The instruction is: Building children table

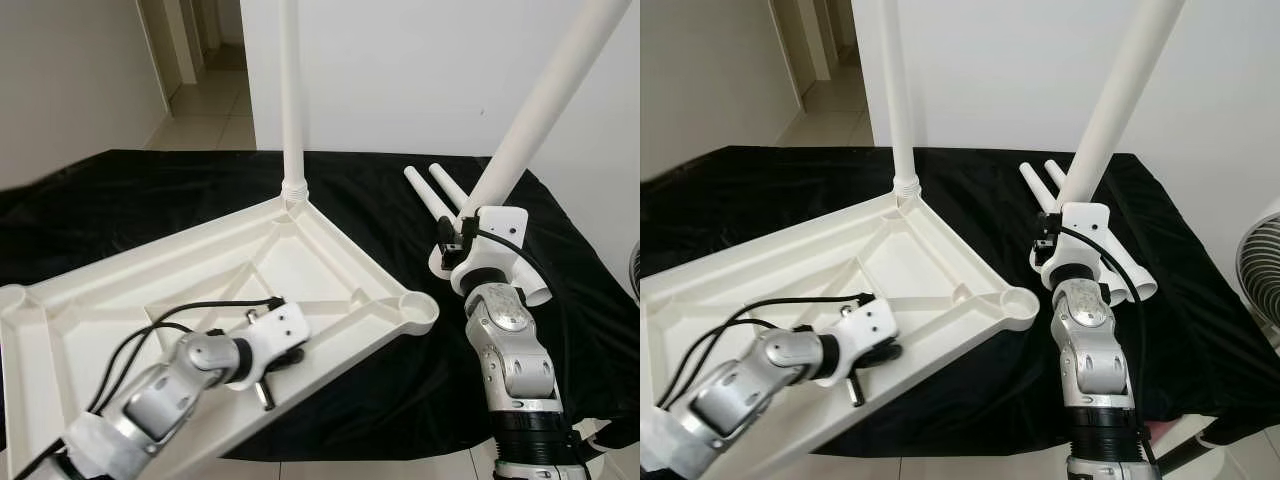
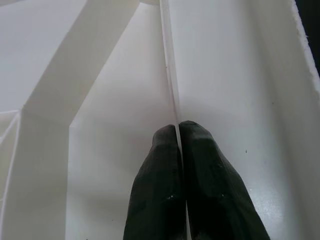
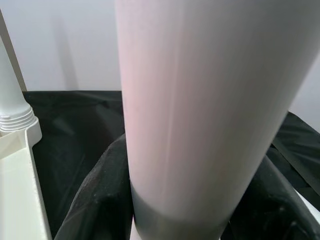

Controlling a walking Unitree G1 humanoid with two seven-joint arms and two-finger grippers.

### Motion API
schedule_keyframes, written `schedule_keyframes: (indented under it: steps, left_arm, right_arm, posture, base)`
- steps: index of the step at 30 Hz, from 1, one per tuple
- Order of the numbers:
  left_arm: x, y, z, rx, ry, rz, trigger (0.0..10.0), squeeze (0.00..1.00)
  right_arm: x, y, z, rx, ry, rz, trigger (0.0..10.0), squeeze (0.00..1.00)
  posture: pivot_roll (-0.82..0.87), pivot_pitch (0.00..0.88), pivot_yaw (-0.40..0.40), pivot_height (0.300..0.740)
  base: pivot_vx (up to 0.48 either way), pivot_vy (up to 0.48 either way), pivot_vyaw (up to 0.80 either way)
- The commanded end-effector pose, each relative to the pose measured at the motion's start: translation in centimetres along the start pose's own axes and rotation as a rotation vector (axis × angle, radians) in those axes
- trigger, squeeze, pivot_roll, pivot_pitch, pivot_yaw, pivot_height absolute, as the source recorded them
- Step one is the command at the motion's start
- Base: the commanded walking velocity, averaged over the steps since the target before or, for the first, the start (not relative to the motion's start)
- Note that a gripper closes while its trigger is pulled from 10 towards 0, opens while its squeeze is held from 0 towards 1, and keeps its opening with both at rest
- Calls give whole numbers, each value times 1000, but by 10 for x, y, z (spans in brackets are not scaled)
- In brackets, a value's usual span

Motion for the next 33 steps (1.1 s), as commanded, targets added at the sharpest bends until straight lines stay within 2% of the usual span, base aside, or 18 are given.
schedule_keyframes:
  steps: [1, 6, 7, 11, 12, 14, 18, 20, 21, 23, 27, 33]
  left_arm:
    - [10, -22, 12, -15, 39, 85, 0, 0]
    - [18, -28, 22, -24, 70, 112, 0, 0]
    - [18, -23, 24, -29, 79, 97, 10000, 0]
    - [12, -5, 20, -5, 68, 33, 10000, 0]
    - [11, -2, 19, -8, 62, 20, 10000, 980]
    - [11, 2, 18, -4, 50, 3, 10000, 1000]
    - [12, 10, 14, -19, 12, -31, 10000, 1000]
    - [14, 23, 10, -3, -16, -87, 10000, 1000]
    - [16, 32, 7, 12, -38, -129, 10000, 0]
    - [17, 40, 5, 24, -54, -165, 10000, 0]
    - [19, 66, 7, 55, -36, -303, 10000, 0]
    - [11, 77, 17, 62, 70, -368, 10000, 0]
  right_arm:
    - [1, 2, -1, -4, -7, -5, 10000, 0]
    - [1, 2, -2, -2, -9, -4, 10000, 0]
    - [1, 1, -1, -4, -8, -1, 10000, 0]
    - [0, 0, 6, -18, 10, 2, 10000, 0]
    - [0, 0, 8, -19, 18, 3, 10000, 0]
    - [0, -1, 9, -24, 28, 6, 10000, 0]
    - [1, -1, 13, -23, 52, 12, 10000, 0]
    - [2, -2, 16, -23, 71, 21, 10000, 0]
    - [2, -5, 19, -22, 82, 35, 10000, 0]
    - [3, -6, 21, -22, 92, 46, 10000, 0]
    - [7, -10, 27, 7, 137, 74, 10000, 0]
    - [15, -13, 32, 19, 189, 77, 10000, 0]
  posture:
    - [-31, 21, 41, 740]
    - [-25, 23, 41, 740]
    - [-17, 26, 40, 740]
    - [-16, 29, 39, 740]
    - [-17, 32, 39, 740]
    - [-17, 32, 39, 740]
    - [-19, 33, 39, 740]
    - [-19, 33, 39, 740]
    - [-20, 34, 35, 740]
    - [-21, 32, 32, 740]
    - [-20, 31, 27, 740]
    - [-22, 30, 21, 740]
  base:
    - [0, 0, 0]
    - [0, 0, 0]
    - [0, 0, 0]
    - [0, 0, 0]
    - [0, 0, 0]
    - [0, 0, 0]
    - [0, 0, 0]
    - [0, 0, 0]
    - [0, 0, 0]
    - [0, 0, 0]
    - [0, 0, 0]
    - [0, 0, 0]
Point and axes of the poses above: a point about 5 cm out from each wrist's last joint towards the gripper, its own x axis pointing back from the gripper into the wrist, its own y axis along the axis of the wrist's last joint, z = x × y, the point moved 5 cm from there along -x, pointing out of the wrist towards the gripper, and after that the axes turned 5 degrees about x, right-handed, at the moved point
